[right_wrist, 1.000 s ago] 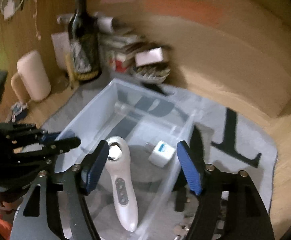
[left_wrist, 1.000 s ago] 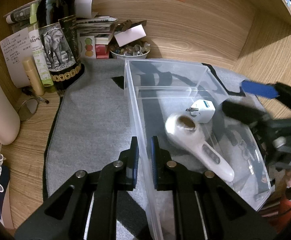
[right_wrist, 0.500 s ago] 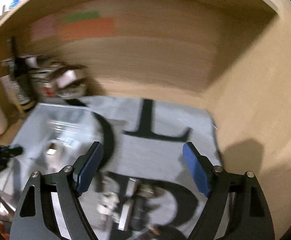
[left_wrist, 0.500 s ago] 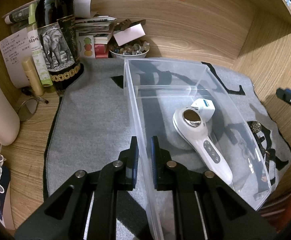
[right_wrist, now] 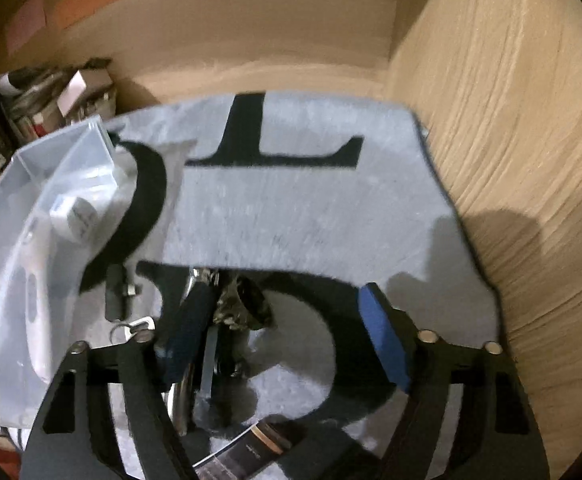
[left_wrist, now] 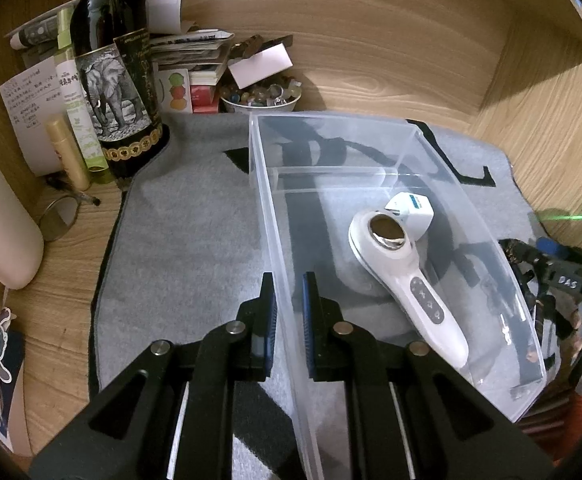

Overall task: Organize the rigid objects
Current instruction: 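Grasp the silver knurled cap with the right gripper, then carry the knurled cap into the box and open the right gripper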

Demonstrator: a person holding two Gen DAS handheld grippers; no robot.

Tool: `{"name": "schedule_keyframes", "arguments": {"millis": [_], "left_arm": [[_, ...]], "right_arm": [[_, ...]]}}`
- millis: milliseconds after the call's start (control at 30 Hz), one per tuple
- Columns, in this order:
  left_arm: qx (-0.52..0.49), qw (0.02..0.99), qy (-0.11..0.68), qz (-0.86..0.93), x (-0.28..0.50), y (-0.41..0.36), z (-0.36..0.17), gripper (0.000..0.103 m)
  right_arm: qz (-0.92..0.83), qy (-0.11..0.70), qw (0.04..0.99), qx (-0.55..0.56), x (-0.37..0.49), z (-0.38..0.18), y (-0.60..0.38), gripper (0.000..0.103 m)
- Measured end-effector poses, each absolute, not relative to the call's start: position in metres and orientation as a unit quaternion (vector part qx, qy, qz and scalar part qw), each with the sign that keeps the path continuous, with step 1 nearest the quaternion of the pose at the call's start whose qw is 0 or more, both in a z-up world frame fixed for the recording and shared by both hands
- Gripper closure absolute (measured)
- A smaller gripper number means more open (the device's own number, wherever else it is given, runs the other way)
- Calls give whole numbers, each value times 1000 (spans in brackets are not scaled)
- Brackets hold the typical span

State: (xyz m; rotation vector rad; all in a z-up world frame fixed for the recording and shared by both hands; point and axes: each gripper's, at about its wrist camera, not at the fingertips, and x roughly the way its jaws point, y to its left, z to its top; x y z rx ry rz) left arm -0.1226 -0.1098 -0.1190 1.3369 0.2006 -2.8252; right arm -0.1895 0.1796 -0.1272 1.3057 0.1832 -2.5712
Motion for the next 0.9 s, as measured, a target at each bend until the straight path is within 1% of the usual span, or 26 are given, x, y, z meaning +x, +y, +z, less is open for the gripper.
{"name": "schedule_keyframes", "arguments": {"millis": [133, 167, 200, 233, 300, 533, 633, 733, 900], "left_arm": [[427, 4, 65, -902, -122, -110, -119, 92], [427, 4, 64, -902, -122, -110, -119, 92], [427, 4, 64, -902, -122, -110, -119, 92], [427, 5, 64, -902, -122, -110, -119, 93], [427, 5, 64, -902, -121, -111, -119, 92], [427, 4, 65, -902, -122, -110, -119, 92], [427, 5, 65, -902, -122, -110, -119, 92], [427, 5, 65, -902, -123, -109, -119, 92], [427, 6, 66, -902, -122, -109, -119, 92]], "right_arm": [[-869, 42, 145, 471, -195, -140, 178, 49], [-865, 41, 152, 476, -195, -142, 176, 56], [-865, 46, 155, 476, -194, -142, 174, 60], [-866, 55, 153, 473, -193, -142, 171, 62], [-866, 64, 156, 470, -191, -140, 168, 71], [-874, 52, 154, 458, -191, -132, 171, 72], [-883, 45, 154, 440, -189, -117, 171, 72], [-889, 35, 175, 421, -186, -99, 166, 71], [-897, 50, 209, 386, -177, -75, 139, 71]]}}
